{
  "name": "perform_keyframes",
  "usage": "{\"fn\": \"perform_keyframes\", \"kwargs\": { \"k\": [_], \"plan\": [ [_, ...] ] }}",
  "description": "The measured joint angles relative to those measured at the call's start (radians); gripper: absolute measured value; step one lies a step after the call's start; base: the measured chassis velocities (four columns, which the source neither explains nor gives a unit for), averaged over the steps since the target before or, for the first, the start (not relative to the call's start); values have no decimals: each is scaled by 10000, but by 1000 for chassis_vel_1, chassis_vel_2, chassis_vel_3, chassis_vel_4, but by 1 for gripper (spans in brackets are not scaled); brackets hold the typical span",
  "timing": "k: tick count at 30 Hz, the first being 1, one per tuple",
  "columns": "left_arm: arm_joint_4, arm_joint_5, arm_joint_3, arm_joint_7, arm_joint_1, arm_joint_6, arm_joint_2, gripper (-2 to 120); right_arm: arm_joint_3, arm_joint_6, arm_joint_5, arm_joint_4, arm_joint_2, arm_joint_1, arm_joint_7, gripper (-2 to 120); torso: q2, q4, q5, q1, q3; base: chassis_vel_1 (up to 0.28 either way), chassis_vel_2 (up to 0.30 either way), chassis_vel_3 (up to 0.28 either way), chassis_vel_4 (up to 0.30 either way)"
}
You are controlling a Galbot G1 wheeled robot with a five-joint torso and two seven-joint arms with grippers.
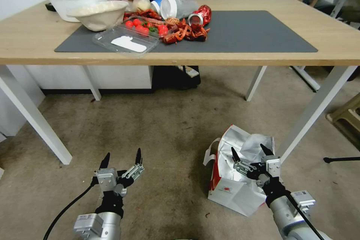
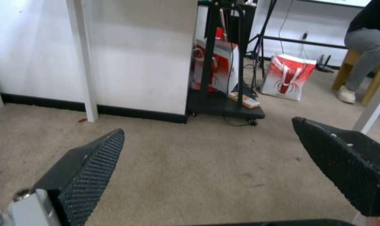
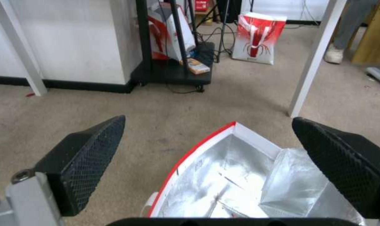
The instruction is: Pick up the food delivery bag from the floor and place it on the table.
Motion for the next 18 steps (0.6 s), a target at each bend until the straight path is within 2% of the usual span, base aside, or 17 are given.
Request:
{"fn": "perform_keyframes", "kwargs": {
  "k": [18],
  "plan": [
    [143,-38,4,-31,-97,-3,0,100,-24,2,-16,-31,59,-14,6,100,-713,0,-1,-76,-638,0,0,0,0]
  ]
}}
